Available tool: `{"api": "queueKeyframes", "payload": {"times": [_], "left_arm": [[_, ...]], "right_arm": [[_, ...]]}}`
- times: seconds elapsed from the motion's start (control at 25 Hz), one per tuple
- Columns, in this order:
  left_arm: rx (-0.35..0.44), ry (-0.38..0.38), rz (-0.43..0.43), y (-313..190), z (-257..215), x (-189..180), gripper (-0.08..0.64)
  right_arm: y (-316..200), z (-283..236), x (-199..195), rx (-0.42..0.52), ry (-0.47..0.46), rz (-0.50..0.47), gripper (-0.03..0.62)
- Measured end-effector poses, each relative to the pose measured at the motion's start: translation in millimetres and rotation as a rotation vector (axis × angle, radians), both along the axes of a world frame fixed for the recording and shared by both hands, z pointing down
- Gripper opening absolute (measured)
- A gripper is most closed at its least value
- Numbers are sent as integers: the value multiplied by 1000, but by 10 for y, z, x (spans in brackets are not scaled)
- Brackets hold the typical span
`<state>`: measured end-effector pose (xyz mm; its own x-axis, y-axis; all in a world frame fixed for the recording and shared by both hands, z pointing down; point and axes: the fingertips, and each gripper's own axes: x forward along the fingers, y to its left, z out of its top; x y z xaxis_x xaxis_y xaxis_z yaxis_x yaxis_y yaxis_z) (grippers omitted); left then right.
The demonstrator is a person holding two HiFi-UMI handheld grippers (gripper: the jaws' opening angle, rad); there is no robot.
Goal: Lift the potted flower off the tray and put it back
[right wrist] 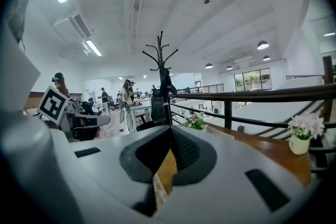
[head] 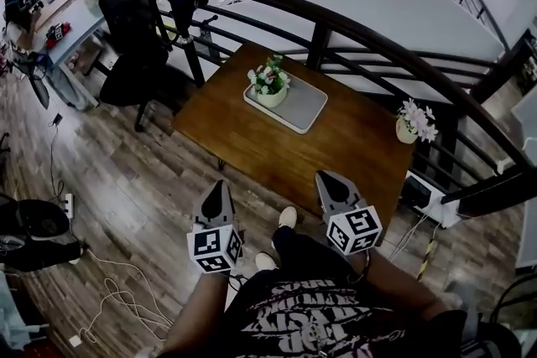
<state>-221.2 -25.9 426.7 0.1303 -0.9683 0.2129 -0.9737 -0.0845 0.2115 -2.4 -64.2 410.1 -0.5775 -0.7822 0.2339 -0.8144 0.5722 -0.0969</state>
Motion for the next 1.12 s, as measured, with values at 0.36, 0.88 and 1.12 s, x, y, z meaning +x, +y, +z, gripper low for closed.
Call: {"api": "queueKeyframes", "payload": {"times": [0.36,0.88,1.12], "left_arm": [[-53,-50,-14,-416,140,-163,8],[-138,-95,119,-2235,658,135,8],[-184,-156,257,-2945,1171,606,9]], "right_arm": [[-572,278,-262,-49,-30,-45,-2],[-2090,718,55,-124,-25,64,-2],[-2375,1130,238,-205,-9,87,-2]]}}
